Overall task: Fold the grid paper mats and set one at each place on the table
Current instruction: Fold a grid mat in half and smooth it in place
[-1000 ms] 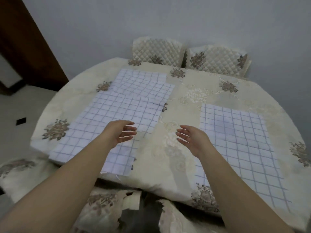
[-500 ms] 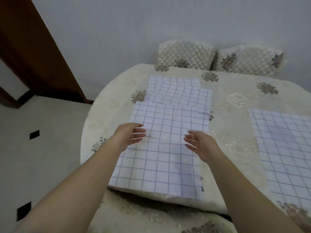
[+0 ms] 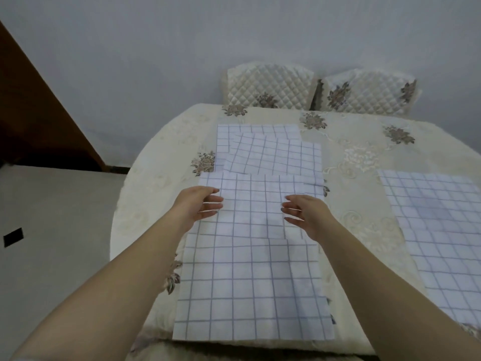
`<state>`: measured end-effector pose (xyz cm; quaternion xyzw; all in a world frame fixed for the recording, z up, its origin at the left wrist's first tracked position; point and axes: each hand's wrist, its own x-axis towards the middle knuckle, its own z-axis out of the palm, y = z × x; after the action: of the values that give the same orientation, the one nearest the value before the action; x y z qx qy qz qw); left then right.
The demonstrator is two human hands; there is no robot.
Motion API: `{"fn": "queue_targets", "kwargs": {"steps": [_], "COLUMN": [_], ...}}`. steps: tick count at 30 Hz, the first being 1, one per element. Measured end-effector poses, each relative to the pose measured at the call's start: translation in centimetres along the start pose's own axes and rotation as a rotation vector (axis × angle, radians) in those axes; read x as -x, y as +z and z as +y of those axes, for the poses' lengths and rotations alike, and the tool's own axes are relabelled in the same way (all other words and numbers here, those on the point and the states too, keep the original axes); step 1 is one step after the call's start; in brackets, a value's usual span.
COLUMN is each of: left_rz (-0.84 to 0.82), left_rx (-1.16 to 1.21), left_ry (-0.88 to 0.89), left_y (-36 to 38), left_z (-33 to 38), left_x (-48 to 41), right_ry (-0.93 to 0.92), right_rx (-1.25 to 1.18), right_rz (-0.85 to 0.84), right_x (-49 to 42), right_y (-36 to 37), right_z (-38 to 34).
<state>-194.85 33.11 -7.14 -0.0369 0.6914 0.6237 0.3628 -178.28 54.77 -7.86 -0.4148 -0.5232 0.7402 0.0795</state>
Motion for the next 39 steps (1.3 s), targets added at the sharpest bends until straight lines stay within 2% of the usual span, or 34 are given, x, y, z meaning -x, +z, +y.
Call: {"fn": "queue_targets", "kwargs": {"steps": [4, 10, 13, 16, 19, 22, 26, 34, 39], "left_rz": [-0.028, 0.009, 0.028, 0.004, -0.009, -0.02, -0.071, -0.058, -0.023], "left_rx": [-0.063, -0.32, -0.596, -1.002, -1.254, -1.364, -1.402, -1.035, -0.922], "left_ry": [0.073, 0.231, 0.341, 0.436, 0.45, 0.391, 0.304, 0.363, 0.407], "left_y": [1.3, 2.7, 3.1, 2.8, 2.3, 2.0, 1.8, 1.0, 1.6], "left_z": [1.4, 2.5, 1.9, 1.4, 1.5, 2.2, 3.1, 5.7, 8.8], "left_x": [-3.5, -10.7, -14.4, -17.0, -18.2, -19.1, -19.9, -19.0, -17.0], "right_ry": [-0.063, -0.252, -0.394, -0.506, -0.52, -0.439, -0.389, -0.479, -0.553], "right_rx": [0.228, 0.87, 1.155, 1.383, 1.561, 1.602, 1.532, 1.341, 1.257], "right_rz": [0.016, 0.085, 0.085, 0.061, 0.009, -0.029, -0.07, -0.046, 0.008], "right_x": [-3.6, -11.4, -14.7, -16.9, -18.6, -19.6, -19.7, -19.1, -17.7], "right_y": [-0.1, -0.2, 0.4, 1.0, 1.0, 0.9, 0.6, -0.6, -0.7], "right_z": [-1.6, -2.8, -2.8, -2.8, -2.9, -3.1, -3.5, -5.9, -8.6]}}
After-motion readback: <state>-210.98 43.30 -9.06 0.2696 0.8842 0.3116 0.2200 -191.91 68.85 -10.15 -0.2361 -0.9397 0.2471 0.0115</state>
